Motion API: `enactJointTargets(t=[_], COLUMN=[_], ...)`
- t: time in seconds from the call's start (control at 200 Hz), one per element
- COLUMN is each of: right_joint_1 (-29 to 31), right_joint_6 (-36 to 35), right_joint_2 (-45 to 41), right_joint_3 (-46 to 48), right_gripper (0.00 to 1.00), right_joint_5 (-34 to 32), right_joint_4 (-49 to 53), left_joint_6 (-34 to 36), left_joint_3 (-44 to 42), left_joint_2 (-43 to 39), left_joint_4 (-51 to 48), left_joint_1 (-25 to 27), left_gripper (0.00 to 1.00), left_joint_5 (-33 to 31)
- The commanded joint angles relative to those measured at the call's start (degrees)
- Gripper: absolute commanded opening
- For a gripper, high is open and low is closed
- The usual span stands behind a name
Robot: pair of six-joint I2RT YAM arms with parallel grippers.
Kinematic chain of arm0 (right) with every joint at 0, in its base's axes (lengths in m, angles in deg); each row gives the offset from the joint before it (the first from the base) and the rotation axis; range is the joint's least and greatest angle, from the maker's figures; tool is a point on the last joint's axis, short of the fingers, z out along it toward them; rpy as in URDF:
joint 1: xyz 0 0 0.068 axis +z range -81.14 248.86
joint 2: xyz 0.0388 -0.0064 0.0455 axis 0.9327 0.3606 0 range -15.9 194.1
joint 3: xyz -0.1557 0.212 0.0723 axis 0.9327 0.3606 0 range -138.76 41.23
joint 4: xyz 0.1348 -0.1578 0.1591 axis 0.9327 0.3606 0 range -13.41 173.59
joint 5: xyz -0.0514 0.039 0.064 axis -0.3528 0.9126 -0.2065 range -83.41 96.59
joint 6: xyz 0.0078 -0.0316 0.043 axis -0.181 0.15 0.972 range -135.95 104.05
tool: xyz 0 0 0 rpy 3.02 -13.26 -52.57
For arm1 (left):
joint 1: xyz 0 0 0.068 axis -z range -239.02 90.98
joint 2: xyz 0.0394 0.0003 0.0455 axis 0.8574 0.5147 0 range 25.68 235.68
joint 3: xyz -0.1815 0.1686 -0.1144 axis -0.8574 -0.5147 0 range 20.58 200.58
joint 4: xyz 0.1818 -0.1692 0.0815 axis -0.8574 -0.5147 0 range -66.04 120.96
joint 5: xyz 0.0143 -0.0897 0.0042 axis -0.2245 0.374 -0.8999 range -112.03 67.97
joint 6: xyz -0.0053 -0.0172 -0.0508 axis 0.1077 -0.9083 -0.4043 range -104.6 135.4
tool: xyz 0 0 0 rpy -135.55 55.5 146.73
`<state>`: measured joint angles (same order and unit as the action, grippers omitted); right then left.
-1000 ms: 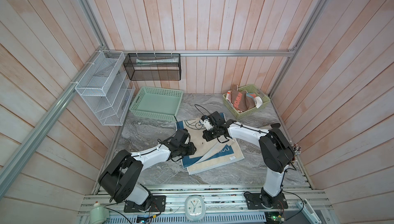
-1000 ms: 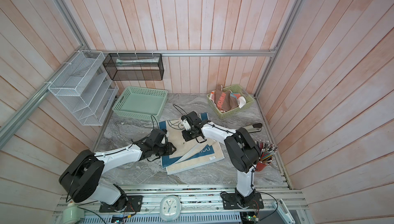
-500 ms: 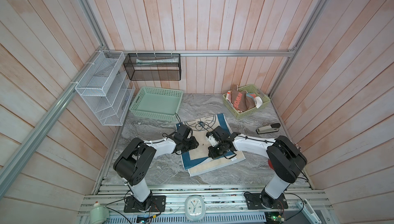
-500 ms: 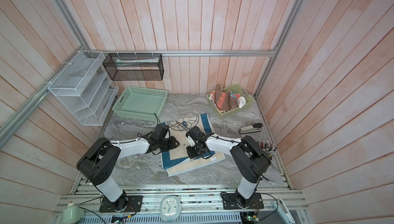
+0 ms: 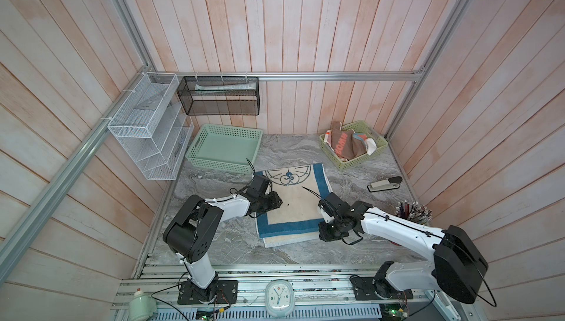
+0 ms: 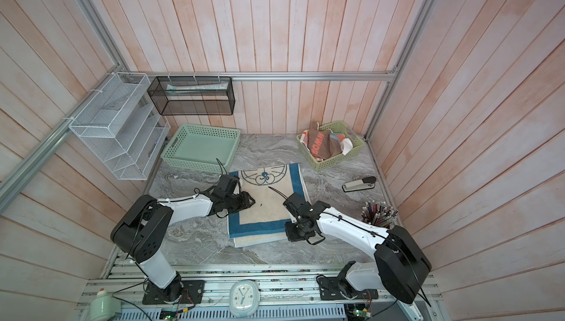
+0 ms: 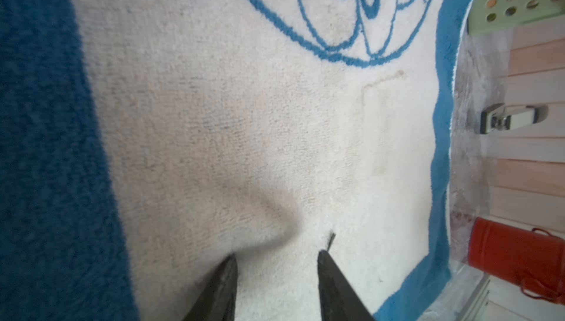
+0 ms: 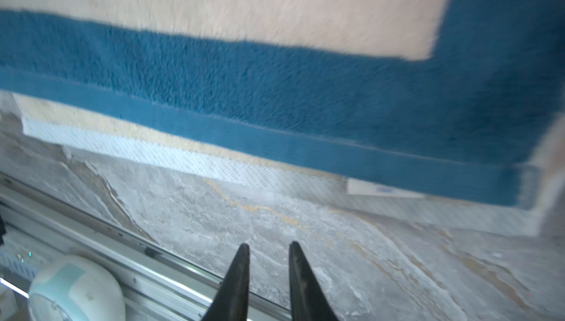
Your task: Fold and stack the towels
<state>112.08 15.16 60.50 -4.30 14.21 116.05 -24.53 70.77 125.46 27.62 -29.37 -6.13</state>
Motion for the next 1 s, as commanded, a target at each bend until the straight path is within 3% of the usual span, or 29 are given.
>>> enactJointTargets(t=[0.0,0.225,0.295,0.51,0.695,0.995], right_joint_1=[-3.37,-6.24,-7.27,-16.94,-20.75,-21.01], right_joint_6=[-1.74,-7.10,-6.95,-6.41,-8.41,-9.75], right_joint_2=[1.63,12.90,11.82,1.99,0.62,4.09], right_joint_3=[-5.83,-17.65,-15.55,-2.77,0.51,1.42], right_gripper=[0.31,0.34,0.34,0.37,0.38,0.38], right_joint_5=[-6.17,-9.52,-10.43,-3.25,0.34,2.99], right_joint_4=[0.67,5.46,6.50,3.52,1.58,-3.45], left_joint_6=[6.90,10.63,10.11,5.06,0.63,-6.72], left_joint_3=[2.98,7.00,5.95,-4.56,-11.82,-20.01], left_joint_2=[1.66,-3.00,-7.25,-20.52,-29.96,-34.49], left_joint_4=[-5.83,-13.13,-15.30,-23.49,-34.07,-30.12], left_joint_1=[-1.13,-2.30,-2.45,-5.04,-4.98,-1.92], left_gripper=[0.47,0.51,0.53,0.56,0.55,0.57], left_joint_5=[-2.60,-4.88,-6.38,-5.72,-6.77,1.94])
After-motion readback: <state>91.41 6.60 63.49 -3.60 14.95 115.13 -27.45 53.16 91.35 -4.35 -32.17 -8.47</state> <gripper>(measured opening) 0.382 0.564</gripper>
